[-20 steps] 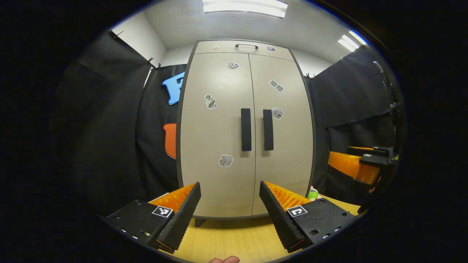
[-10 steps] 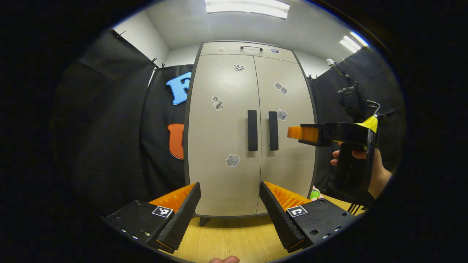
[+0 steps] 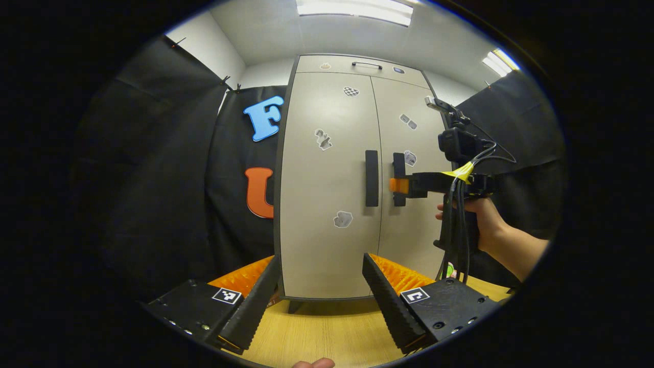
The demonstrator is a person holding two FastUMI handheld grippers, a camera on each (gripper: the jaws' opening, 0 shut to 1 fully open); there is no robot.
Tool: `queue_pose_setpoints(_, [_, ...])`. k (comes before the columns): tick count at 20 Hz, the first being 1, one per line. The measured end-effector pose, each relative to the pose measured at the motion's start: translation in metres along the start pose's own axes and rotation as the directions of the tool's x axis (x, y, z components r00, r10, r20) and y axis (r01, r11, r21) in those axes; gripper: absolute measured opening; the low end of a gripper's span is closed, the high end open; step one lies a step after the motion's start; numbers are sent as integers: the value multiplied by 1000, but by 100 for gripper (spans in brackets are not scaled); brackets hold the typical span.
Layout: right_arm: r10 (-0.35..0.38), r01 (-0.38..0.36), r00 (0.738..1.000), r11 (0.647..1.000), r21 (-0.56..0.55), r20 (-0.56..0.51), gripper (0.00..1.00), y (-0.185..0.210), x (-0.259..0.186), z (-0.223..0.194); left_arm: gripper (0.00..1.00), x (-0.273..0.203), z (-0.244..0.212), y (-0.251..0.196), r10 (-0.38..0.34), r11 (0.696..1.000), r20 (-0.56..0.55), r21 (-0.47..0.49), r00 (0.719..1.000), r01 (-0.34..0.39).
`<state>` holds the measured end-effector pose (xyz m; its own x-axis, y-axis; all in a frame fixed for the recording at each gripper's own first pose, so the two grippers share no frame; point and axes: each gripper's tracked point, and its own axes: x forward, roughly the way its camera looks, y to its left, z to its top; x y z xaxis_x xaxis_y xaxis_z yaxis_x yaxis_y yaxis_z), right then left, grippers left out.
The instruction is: Open the right door of the double-door shoe cabinet with the right hand, and open the left door with the left hand.
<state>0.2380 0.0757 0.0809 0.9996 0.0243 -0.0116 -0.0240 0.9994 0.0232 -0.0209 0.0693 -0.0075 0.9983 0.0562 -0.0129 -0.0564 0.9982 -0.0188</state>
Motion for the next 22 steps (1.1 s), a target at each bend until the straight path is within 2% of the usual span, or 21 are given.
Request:
queue_pose_setpoints(5, [-43,43,999,998,38,1,100,-4,15,1,97,3,-5,21,20,1000,-18,-6,1000,-20])
queue_pose_setpoints(8, [-52,52,999,998,28,-2,97,-3,19,0,96,6,-6,27,22,1000,-23,-13,999,-22])
queue_pose_setpoints(11, [-93,92,996,996,17,8,100,-7,22,0,95,8,-5,30,22,1000,-24,-13,999,-23])
queue_pose_setpoints(17, [-99,99,995,995,-21,-1,75,-1,22,1,95,12,-4,31,16,1000,-22,-15,1000,-16])
queue_pose_setpoints(19, [-96,97,995,994,-47,9,61,5,23,2,95,13,-4,31,14,1000,-22,-15,1000,-15])
queue_pose_setpoints(20, [-92,93,996,994,-51,15,51,9,22,0,95,13,-4,31,15,1000,-21,-16,1000,-15])
queue_pose_setpoints(21, [-98,99,995,994,-53,18,46,10,22,1,95,13,-4,31,15,1000,-22,-16,1000,-15])
queue_pose_setpoints(22, [-102,103,995,993,-53,22,36,10,23,1,95,12,-4,32,17,1000,-23,-17,1000,-17])
